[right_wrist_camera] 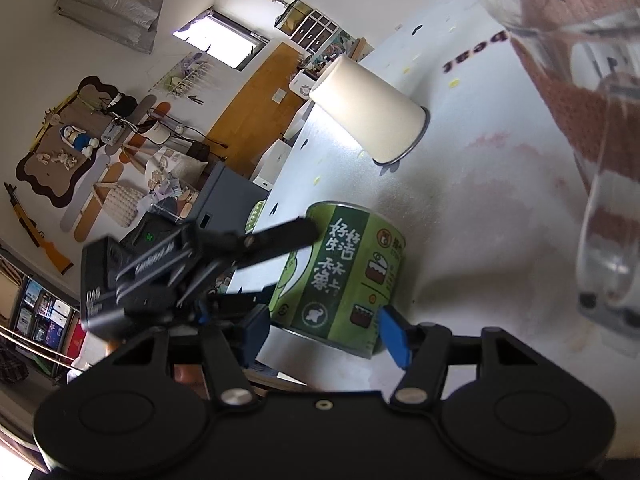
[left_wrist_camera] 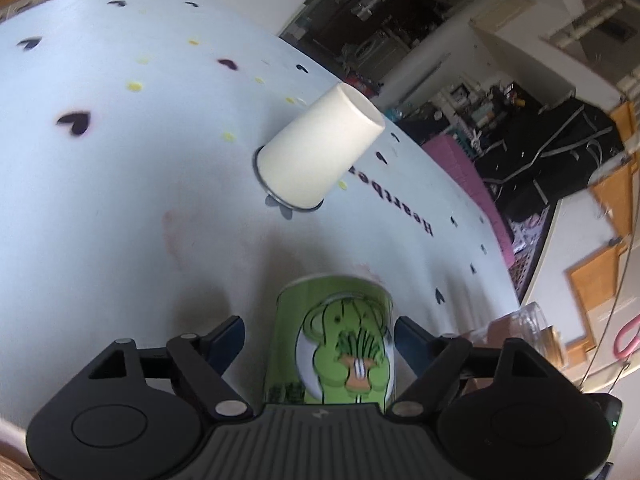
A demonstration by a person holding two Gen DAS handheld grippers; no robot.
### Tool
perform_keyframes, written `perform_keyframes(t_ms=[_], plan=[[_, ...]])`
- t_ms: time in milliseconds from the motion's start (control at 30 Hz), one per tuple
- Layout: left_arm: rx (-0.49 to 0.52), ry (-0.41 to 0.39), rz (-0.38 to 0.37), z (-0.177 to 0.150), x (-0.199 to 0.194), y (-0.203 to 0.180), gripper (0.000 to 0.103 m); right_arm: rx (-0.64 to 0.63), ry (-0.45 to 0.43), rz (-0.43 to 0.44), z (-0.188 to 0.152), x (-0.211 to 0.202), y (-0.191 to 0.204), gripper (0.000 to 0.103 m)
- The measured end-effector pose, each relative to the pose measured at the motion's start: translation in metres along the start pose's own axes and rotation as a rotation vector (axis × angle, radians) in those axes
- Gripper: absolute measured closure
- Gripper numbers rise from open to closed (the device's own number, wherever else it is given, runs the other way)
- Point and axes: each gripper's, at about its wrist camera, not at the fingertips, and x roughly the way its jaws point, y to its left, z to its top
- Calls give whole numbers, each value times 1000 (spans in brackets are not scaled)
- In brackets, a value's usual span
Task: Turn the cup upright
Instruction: 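Rotate the green can with both grippers until its open end faces up, then lower the upright can onto the table and open both grippers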
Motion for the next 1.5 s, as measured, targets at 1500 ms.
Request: perform_keyframes(t_ms=[1500], plan=[[597,-166,226,-54,9,-104,30,-557,-171,-434,-40,-8,36,53]])
